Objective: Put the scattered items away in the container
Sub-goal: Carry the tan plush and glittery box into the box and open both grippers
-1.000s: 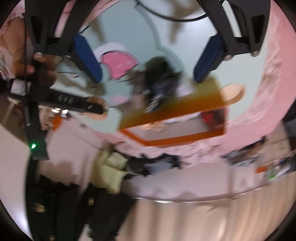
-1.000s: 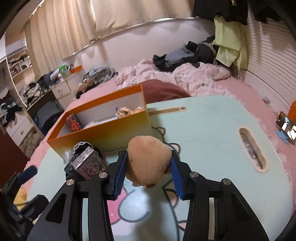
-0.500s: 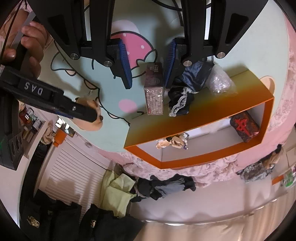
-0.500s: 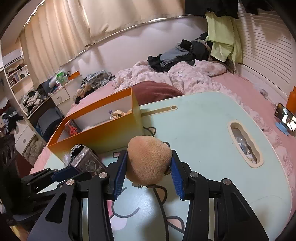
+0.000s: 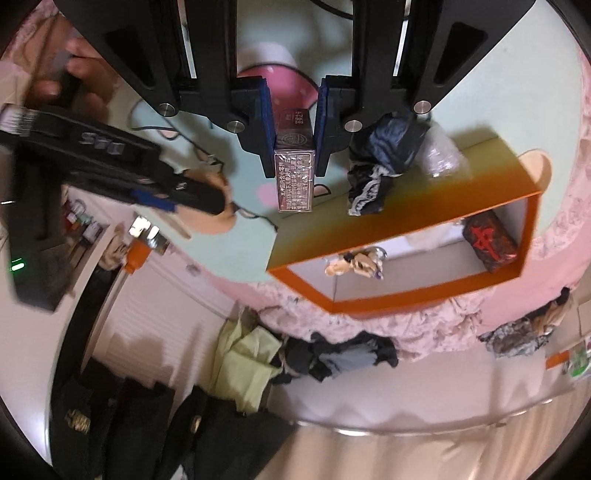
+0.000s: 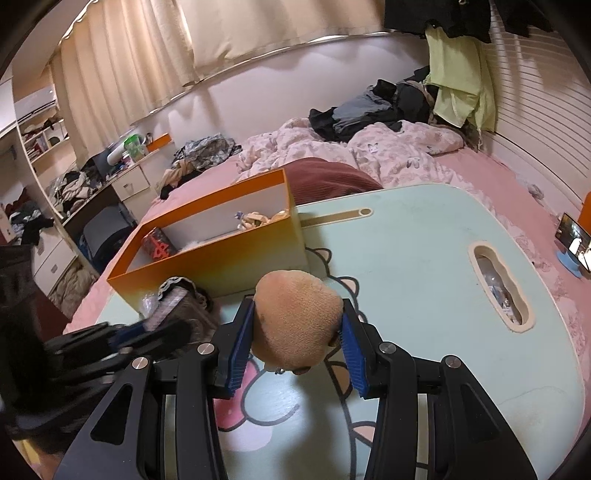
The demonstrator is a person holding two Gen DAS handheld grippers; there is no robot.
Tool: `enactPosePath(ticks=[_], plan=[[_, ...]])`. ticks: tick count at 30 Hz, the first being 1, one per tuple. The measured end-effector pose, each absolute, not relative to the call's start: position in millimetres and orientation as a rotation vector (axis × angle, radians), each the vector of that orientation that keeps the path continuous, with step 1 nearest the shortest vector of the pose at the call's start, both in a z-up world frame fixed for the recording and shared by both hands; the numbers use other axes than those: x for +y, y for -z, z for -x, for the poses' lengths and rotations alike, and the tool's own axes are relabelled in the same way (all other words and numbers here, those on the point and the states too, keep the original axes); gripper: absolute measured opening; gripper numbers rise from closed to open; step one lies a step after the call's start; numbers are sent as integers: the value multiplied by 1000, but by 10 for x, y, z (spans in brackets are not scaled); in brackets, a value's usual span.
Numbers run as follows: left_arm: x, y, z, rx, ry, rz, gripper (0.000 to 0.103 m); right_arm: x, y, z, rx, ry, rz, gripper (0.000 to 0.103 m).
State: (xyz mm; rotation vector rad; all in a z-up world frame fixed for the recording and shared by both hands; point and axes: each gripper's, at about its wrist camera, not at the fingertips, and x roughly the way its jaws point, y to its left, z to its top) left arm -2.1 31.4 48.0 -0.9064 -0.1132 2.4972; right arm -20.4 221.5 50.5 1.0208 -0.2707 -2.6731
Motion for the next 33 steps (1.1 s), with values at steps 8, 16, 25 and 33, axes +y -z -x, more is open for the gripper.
enactPosePath(ticks=[8, 16, 25, 33], plan=[[0, -574, -115, -194, -2552, 880, 17, 2015, -486, 161, -224, 2609, -1027, 46], [-185, -698, 34, -218, -2597, 876, 17, 1786, -649, 195, -141, 2596, -974, 46], [-307, -930, 409, -193, -2644, 862, 17, 1546, -979, 577, -49, 2604, -909, 46], [-401, -936, 955, -196, -2697, 950, 17, 1333, -1083, 1041, -11, 2632, -930, 46]])
